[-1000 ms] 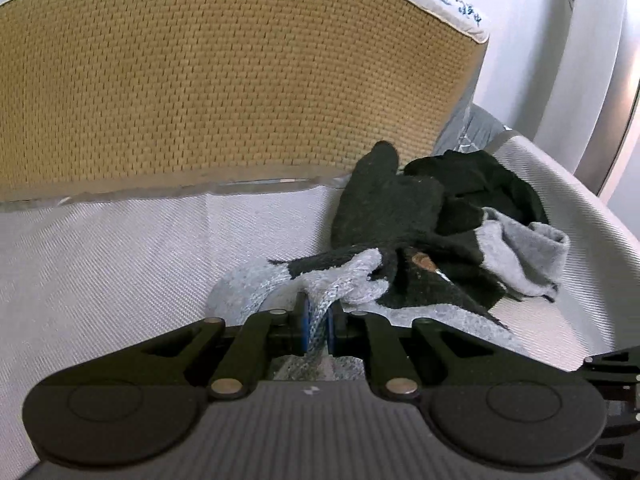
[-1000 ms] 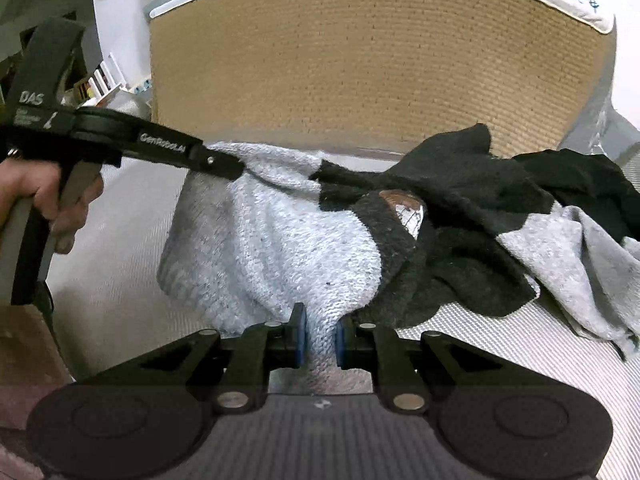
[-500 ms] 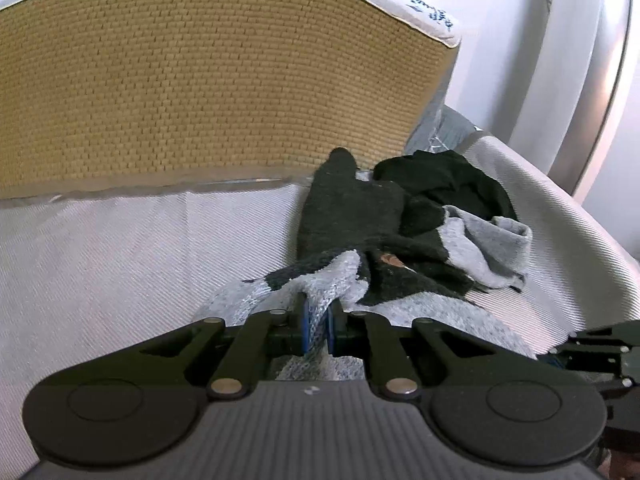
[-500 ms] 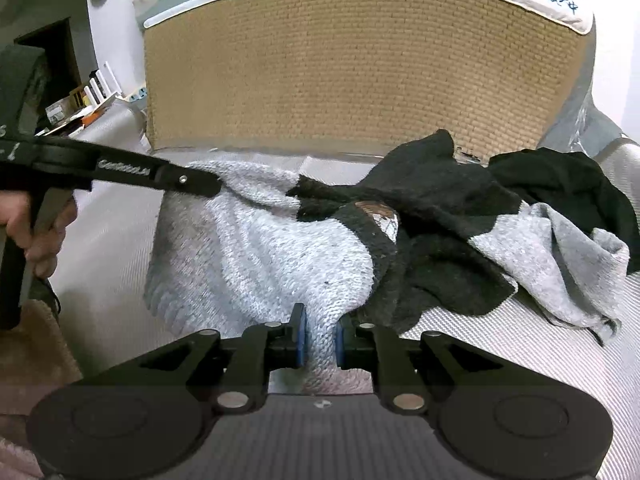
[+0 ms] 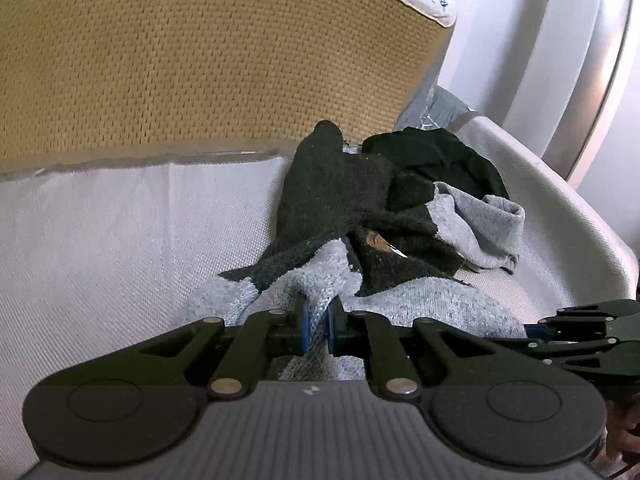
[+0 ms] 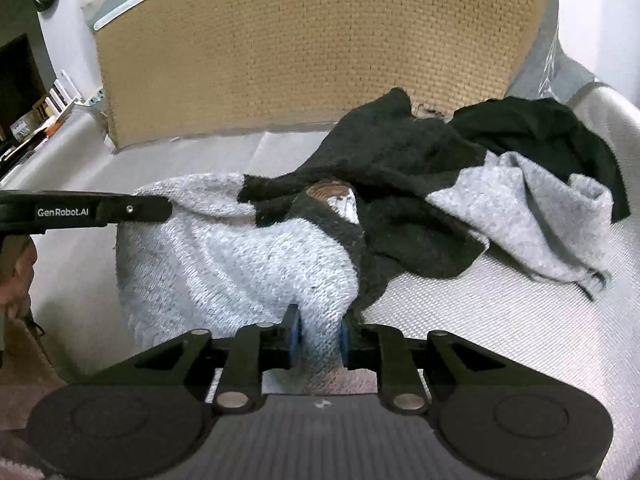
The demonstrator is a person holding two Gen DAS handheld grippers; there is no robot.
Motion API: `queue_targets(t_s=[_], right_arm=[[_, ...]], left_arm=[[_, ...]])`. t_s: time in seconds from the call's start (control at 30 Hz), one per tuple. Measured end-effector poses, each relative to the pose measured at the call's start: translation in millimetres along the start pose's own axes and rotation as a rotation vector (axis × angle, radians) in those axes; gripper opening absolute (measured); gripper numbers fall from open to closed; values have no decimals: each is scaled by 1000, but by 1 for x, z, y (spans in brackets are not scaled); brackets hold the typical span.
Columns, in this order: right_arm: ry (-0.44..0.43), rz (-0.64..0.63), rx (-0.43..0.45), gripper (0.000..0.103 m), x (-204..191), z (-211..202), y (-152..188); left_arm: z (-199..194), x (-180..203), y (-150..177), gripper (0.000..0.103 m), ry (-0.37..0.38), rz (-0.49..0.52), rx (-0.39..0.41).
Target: Fold clothes
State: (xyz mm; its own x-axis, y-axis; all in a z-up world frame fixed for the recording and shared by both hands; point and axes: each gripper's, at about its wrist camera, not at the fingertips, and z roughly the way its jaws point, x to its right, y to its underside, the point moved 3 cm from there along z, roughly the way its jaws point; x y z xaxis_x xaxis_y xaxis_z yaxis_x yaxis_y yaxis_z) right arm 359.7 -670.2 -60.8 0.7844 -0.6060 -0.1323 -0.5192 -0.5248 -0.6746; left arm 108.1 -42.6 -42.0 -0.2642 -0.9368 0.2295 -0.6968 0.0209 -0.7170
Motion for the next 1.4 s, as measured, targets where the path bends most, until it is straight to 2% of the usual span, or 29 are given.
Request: queue_targets(t_s=[0.23, 0.33, 0.47, 0.6, 0.87, 0.97, 1.13, 1.17, 1.3, 1.4], right_arm=[[67, -30, 64, 30, -1, -16, -8], [94, -27, 86, 33, 4, -14, -18], [118, -12, 95, 34, 13, 3, -32], [173, -38, 92, 37, 23, 33, -46], [297, -134, 53, 37, 44, 99, -69], [339, -170, 48, 41, 49, 115, -73], [339, -172, 3, 42, 57, 136, -75], [334, -172, 3, 40, 58, 137, -75], [329, -151, 7, 12, 63, 140, -79], [335, -168, 77, 9, 55, 127, -87]], left_arm=[[5, -2, -2, 13, -6, -4, -23], [7, -4, -2, 18, -10, -9, -33], [3, -5, -5, 25, -8, -19, -25], [-3, -6, -11, 28, -4, -20, -5], [-5, -11, -20, 28, -4, -15, 13], [0, -13, -21, 29, -10, -5, 2], [7, -19, -22, 30, 13, -11, -8], [8, -20, -22, 30, 19, -14, -10], [14, -22, -23, 31, 23, -7, -22], [15, -20, -22, 36, 26, 7, -24]])
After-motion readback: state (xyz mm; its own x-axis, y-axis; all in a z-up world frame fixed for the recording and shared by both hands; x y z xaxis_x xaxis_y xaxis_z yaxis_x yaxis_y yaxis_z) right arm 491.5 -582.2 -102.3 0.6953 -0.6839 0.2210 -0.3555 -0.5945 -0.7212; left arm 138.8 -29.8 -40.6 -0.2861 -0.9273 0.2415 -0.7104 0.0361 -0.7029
